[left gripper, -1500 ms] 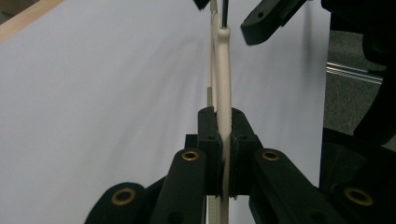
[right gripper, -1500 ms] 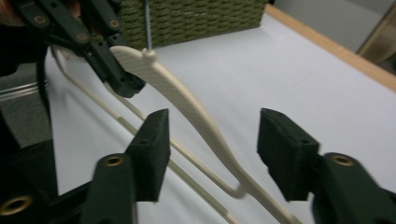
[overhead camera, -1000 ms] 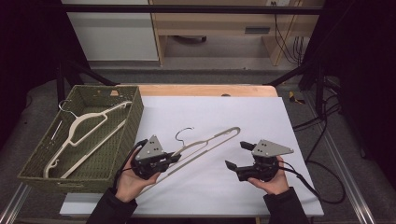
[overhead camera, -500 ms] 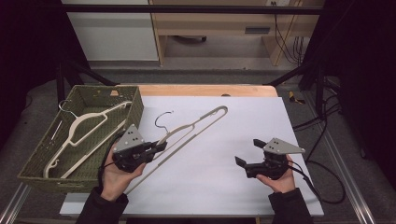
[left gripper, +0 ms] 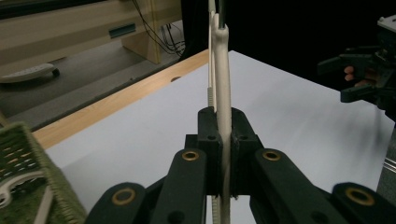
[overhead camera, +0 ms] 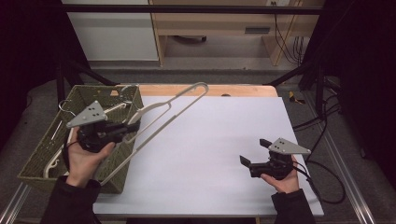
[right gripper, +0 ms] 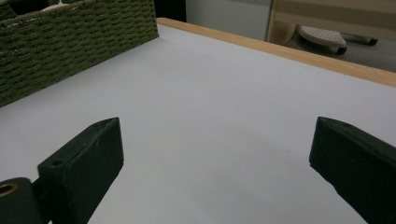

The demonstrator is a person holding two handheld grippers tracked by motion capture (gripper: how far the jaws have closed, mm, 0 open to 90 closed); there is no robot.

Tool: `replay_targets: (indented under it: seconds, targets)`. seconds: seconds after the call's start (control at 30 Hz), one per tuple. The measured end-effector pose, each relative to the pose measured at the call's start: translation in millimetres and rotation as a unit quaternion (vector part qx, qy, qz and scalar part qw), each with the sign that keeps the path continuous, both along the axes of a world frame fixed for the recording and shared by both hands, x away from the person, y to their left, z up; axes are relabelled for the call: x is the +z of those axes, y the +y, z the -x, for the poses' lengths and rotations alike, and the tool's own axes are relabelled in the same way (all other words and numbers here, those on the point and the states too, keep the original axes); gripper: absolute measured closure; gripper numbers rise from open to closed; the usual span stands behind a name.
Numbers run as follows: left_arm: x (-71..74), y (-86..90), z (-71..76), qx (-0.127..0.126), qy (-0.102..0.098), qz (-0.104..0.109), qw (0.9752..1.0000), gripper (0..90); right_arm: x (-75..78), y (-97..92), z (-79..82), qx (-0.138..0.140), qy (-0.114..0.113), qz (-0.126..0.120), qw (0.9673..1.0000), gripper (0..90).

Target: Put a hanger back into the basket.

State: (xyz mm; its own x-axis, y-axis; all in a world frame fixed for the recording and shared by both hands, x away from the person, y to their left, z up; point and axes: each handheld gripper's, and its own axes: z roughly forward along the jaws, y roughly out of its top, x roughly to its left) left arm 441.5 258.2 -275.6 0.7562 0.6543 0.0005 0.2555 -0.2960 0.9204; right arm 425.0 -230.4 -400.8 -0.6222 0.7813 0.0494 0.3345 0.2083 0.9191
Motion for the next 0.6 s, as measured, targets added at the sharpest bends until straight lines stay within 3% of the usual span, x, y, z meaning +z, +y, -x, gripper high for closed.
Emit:
replay_targets:
  seconds: [0.33,0.6]
  targets:
    - [21.2,53.1,-7.3,0.056,-0.004,-0.007,0.9984,85.6,-0.3,-0.6,0.1,-0.004,0.004,-0.004,1.0,3.1]
    - [28.4,82.4,-19.8,0.074,-0.011,-0.043,0.9963,85.5,-0.8,-1.4,-0.3,-0.005,0.004,-0.002,1.0,3.0]
